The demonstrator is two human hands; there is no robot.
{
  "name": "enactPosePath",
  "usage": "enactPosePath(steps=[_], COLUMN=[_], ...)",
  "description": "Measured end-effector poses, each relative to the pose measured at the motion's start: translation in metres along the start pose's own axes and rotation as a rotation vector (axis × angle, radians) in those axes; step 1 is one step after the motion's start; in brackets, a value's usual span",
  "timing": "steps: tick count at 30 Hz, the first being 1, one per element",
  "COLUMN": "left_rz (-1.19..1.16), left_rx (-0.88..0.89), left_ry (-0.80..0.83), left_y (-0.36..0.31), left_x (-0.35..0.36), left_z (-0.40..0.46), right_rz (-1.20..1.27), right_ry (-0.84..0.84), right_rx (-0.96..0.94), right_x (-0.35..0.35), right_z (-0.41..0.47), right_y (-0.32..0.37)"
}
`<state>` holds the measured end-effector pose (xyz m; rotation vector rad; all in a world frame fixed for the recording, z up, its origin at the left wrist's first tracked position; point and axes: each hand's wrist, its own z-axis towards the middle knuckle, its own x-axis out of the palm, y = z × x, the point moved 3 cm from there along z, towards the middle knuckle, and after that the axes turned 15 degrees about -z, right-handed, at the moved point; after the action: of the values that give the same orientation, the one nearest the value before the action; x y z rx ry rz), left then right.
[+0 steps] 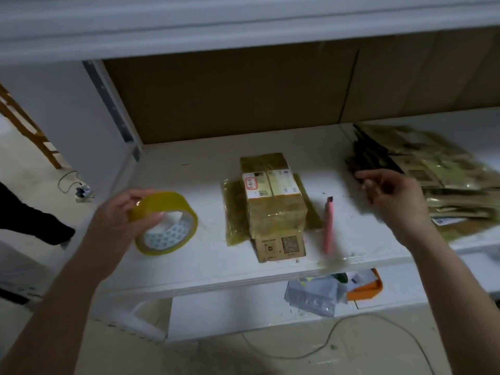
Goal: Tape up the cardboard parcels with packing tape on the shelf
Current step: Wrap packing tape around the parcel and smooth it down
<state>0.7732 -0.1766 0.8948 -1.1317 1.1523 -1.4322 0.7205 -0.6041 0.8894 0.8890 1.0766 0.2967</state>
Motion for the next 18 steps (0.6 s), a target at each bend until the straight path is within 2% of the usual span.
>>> enactPosePath(steps=[5, 11, 14, 18], left_rz=[-0.084, -0.209, -0.275, -0.303], left_rx=[-0.001, 0.004, 0.030, 0.052], left_ry=[0.110, 0.191, 0.187, 0.175], left_y=[0.003, -0.001, -0.007, -0.014], left_x=[0.020, 0.052, 0.055, 0.056], left_z=[0.004, 0.008, 0.007, 0.004], right_rz=[0.106, 0.284, 0.395, 0.692], right_ry=[0.137, 0.540, 0.728, 0.959], right_rx=[-0.069, -0.088, 0.029, 0.211], right_x=[0.032, 0.104, 0.128, 0.137], right_z=[-0.024, -0.055, -0.067, -0.076], right_y=[0.036, 0.084, 0.098, 0.109])
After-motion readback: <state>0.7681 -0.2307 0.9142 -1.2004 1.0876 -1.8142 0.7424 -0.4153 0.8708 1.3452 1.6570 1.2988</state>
